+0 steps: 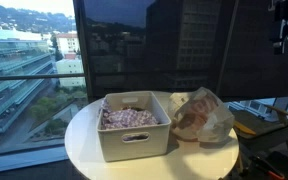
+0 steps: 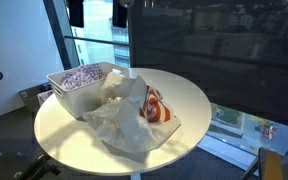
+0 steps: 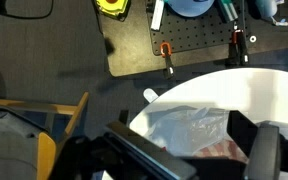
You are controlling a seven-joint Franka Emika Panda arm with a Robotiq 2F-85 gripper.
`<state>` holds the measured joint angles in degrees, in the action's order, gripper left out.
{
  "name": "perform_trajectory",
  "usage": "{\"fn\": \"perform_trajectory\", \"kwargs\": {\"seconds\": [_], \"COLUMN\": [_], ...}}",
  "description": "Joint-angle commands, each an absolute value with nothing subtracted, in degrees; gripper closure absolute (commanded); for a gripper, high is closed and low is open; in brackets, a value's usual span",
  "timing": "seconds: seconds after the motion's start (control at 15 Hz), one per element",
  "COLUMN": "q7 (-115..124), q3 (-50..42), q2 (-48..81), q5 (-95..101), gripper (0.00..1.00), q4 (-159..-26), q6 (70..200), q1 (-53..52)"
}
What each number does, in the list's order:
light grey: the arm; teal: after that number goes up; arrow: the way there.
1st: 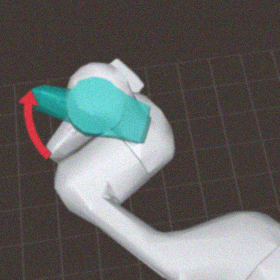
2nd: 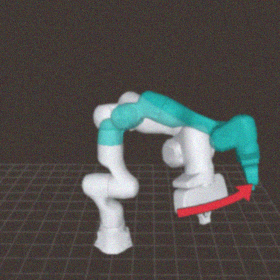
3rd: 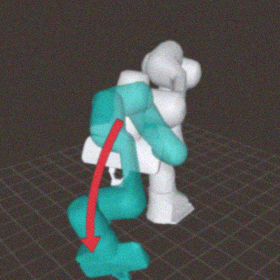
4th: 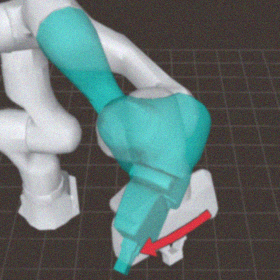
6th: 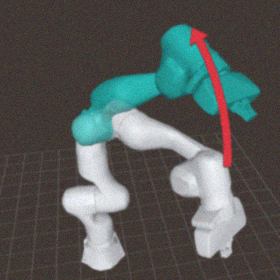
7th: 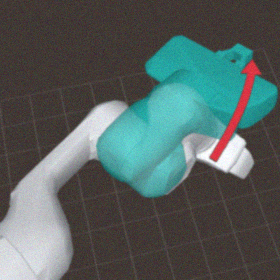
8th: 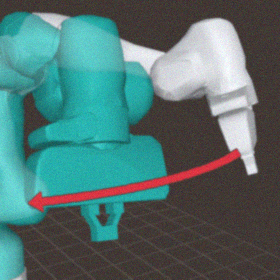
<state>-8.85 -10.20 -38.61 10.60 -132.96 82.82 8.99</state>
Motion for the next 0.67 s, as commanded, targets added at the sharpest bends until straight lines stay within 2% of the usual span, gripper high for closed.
{"fn": "perform_trajectory", "kwargs": {"seconds": [0.0,0.47,0.6], "q7": [-8.6,-8.6,-10.1], "q3": [-10.6,-10.6,-11.0], "q2": [-38.6,-38.8,-34.5], "q5": [10.8,10.8,10.2], "gripper": [0.0,0.0,0.0], "q4": [-132.6,-132.3,-130.7], "q6": [82.7,82.6,81.8], "q1": [8.4,8.4,7.4]}}
